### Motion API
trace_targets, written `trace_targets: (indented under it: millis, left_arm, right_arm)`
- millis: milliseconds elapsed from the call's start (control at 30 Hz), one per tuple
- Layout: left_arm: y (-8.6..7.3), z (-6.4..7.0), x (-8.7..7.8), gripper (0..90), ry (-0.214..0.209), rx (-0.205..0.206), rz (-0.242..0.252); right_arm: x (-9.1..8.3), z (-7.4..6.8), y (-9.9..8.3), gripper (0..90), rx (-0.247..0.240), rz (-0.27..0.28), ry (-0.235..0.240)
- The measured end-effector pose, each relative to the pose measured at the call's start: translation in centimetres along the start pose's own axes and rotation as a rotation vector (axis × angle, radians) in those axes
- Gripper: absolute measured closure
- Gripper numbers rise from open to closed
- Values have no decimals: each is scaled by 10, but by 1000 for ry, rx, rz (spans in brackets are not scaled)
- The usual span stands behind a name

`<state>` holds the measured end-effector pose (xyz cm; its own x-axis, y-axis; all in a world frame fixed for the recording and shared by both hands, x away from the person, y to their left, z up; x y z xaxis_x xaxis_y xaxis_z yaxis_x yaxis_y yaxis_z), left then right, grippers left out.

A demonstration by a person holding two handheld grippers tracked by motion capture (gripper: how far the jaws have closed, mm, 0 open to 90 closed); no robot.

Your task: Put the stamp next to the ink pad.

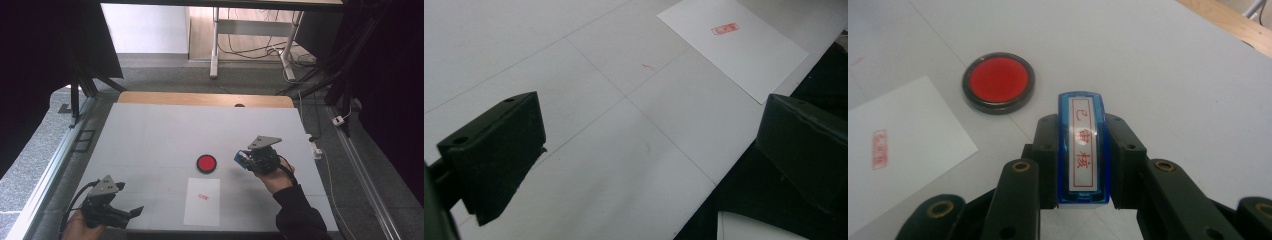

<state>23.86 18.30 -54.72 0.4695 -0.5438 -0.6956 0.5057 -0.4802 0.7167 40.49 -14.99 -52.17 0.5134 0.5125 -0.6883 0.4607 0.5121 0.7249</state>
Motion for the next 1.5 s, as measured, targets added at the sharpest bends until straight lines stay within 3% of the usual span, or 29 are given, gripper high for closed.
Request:
trace_targets:
  millis: [100, 433, 1500]
  left_arm:
    - [0, 0, 0, 0, -1, -3, 0]
    - [0, 0, 0, 0, -1, -1, -1]
    - [-1, 1, 1, 0, -8, 2, -14]
  right_arm:
    - [2, 5, -4, 704, 17, -3, -9]
    - [12, 17, -19, 704, 2, -66, -45]
    - [27, 22, -36, 672, 73, -130, -8]
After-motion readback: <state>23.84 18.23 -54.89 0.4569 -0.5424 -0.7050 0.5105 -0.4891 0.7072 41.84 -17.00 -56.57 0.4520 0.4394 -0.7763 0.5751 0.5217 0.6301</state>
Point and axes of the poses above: each handheld gripper's, and its own axes: x roughly forward along the jaws, y roughly out of its top, z roughly to its right, the point moved 10 cm from there along x, roughly forward along the jaws, and after that the axes turned 7 degrees about x, right-handed, at the moved point
